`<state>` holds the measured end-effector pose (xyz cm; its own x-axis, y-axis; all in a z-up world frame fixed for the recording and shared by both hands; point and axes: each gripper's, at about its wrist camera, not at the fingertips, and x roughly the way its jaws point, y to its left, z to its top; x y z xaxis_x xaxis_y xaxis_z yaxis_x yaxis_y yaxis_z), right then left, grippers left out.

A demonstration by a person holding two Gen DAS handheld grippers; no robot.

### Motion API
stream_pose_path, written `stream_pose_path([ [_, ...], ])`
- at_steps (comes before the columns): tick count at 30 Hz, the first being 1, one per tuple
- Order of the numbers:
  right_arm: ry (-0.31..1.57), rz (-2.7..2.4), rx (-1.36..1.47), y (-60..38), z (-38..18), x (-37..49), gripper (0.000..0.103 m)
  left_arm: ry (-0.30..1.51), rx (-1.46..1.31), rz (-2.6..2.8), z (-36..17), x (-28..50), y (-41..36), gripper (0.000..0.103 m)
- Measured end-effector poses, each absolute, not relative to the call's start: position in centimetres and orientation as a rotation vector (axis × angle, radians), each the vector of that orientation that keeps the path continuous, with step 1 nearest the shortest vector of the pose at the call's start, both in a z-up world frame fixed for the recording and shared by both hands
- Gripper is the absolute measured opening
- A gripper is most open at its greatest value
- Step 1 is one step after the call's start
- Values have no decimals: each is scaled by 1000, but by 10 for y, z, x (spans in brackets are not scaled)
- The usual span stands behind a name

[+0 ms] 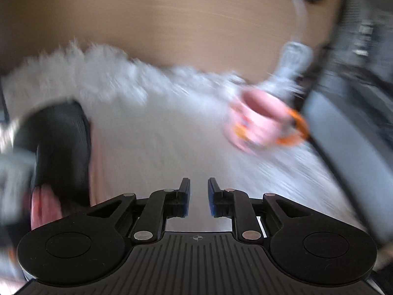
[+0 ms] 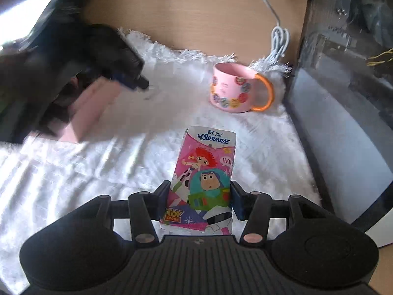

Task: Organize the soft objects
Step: 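Grasp the pink Kleenex tissue pack with the right tool while the left tool reaches for the clear bar, then grasp the clear plastic bar with the left tool while the right tool holds the tissues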

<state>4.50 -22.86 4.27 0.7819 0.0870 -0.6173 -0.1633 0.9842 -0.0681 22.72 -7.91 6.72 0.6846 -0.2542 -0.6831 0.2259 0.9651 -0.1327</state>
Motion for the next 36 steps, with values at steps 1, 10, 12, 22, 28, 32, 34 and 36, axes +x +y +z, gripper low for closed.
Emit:
stream_pose_path([
  [1, 645, 125, -139, -229, 39, 44, 50, 754, -27, -224, 64, 240, -80, 19],
  [10, 660, 147, -108, -259, -1, 53, 56, 824, 49, -106, 11, 302, -95, 24],
  [12, 654, 166, -90, -263, -2, 52, 56, 807, 59, -110, 9, 304, -99, 24],
  [22, 663, 201, -48, -271, -3, 54, 57, 805, 34, -86, 8, 333, -103, 24],
  [28, 667, 202, -71, -269, -3, 58, 54, 799, 75, -139, 9, 323, -104, 15],
  [32, 663, 190, -98, -264, 1, 57, 50, 811, 48, -210, 14, 302, -104, 15],
  [34, 653, 183, -113, -262, 6, 56, 50, 804, 26, -260, 22, 279, -106, 15],
  [36, 642, 179, -119, -260, 14, 52, 50, 793, 11, -314, 32, 252, -104, 15],
])
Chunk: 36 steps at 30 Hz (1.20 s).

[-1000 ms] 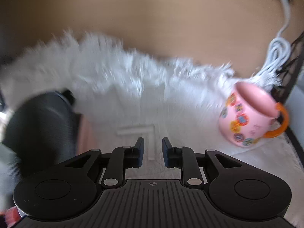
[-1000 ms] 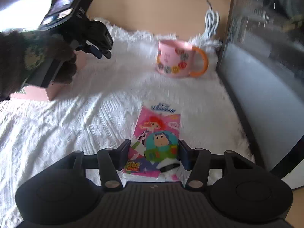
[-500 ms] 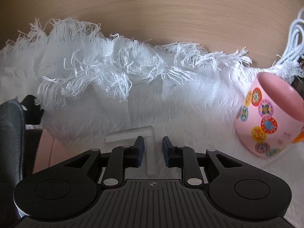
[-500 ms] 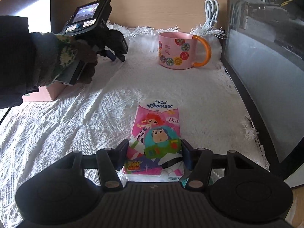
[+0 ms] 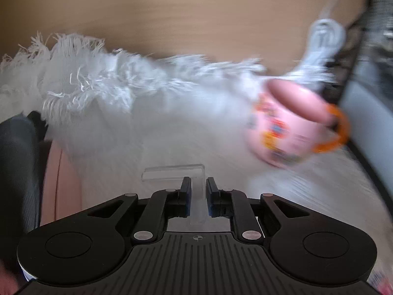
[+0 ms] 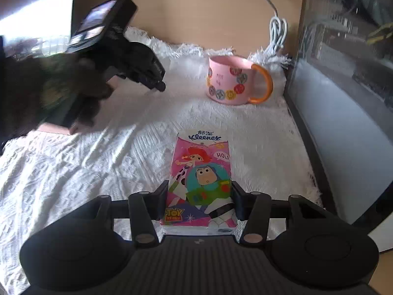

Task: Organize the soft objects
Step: 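Grasp the clear plastic bar with the left tool while the right tool holds the tissues, then drop the clear bar into the box with the left tool while the right drops the tissues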

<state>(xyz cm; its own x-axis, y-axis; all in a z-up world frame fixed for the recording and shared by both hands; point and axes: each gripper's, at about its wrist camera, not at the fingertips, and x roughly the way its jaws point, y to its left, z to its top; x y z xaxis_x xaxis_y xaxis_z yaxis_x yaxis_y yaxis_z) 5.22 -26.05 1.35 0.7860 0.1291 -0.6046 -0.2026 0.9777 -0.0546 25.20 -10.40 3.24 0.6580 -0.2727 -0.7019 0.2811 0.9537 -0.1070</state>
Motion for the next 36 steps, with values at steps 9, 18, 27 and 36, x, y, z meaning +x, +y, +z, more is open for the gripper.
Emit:
stream_pose_path([
  [9, 654, 201, -168, -233, 45, 20, 50, 780, -63, -498, 87, 113, -38, 15],
  [18, 629, 340, -204, -157, 79, -21, 50, 605, -57, -332, 138, 95, 92, 15],
  [27, 536, 405, -287, -76, 102, -28, 50, 651, -88, -263, 122, 195, 150, 17],
  [36, 544, 357, -264, -43, 113, 6, 50, 656, -289, -257, 117, 136, 212, 17],
])
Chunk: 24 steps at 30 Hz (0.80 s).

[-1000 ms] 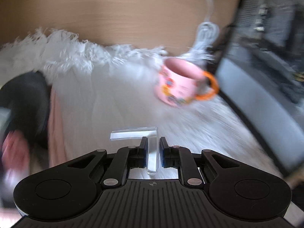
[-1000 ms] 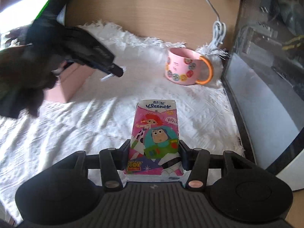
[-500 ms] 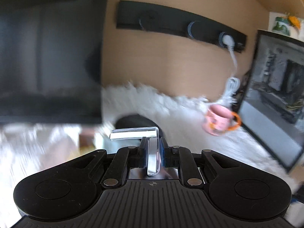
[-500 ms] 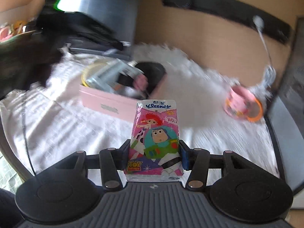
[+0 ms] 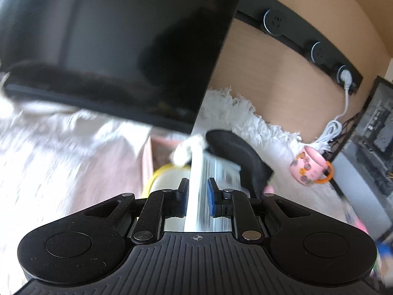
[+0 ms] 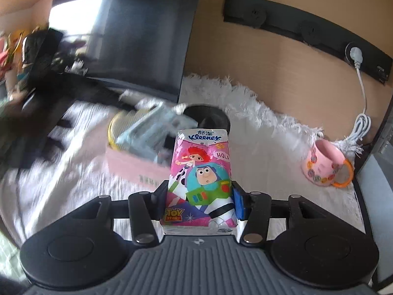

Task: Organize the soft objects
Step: 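Drop the clear bar into the box with the left tool while the right drops the tissues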

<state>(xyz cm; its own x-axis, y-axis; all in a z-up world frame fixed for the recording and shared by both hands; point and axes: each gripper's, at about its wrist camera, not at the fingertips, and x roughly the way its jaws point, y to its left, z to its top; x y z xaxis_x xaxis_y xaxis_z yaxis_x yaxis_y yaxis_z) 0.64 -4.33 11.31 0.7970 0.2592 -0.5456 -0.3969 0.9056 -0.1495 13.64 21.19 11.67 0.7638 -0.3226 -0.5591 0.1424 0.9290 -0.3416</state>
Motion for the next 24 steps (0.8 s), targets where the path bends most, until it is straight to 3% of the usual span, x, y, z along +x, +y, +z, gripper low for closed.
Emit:
stream_pose_path([
  [10, 450, 327, -148, -5, 161, 90, 51, 776, -270, -308, 96, 46, 226, 17],
  [14, 422, 315, -139, 18, 166, 137, 68, 807, -268, -283, 84, 37, 232, 17],
  [18, 514, 294, -127, 29, 150, 161, 71, 833, -287, -265, 72, 32, 239, 17],
  [24, 630, 258, -109, 12, 98, 110, 77, 871, -287, -270, 51, 29, 230, 17],
])
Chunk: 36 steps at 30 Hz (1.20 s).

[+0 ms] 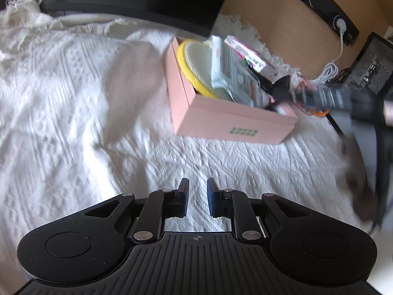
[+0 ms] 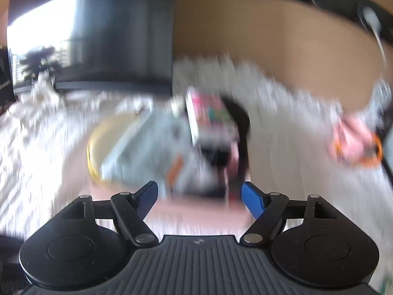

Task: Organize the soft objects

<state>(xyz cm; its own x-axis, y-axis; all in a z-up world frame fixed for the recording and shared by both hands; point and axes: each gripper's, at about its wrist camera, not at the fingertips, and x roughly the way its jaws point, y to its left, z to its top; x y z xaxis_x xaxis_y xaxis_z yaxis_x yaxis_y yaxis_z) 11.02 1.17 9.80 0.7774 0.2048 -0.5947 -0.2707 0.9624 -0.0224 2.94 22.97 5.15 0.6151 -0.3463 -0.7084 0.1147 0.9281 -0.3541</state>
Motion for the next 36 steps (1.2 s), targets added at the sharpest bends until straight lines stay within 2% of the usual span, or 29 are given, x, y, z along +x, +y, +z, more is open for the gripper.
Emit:
stream_pose_path([
  [8, 828, 185, -23, -35, 21, 33, 78, 785, -236, -237, 36, 2, 184, 17],
  [10, 855, 188, -2, -46, 8, 24, 84, 769, -200, -224, 31, -3, 167, 17],
  [14, 774, 220, -81, -54, -2, 7, 86, 718, -133, -133, 25, -20, 136, 18],
  [17, 737, 228, -93, -59, -6, -11, 103, 692, -89, -110, 23, -33, 118, 19],
  [24, 629, 128, -28, -88, -18, -36, 103, 616, 42, -83, 17, -61, 93, 19],
  [36, 523, 178, -52, -92, -28, -41, 103, 519, 94, -6, 7, -83, 65, 16],
])
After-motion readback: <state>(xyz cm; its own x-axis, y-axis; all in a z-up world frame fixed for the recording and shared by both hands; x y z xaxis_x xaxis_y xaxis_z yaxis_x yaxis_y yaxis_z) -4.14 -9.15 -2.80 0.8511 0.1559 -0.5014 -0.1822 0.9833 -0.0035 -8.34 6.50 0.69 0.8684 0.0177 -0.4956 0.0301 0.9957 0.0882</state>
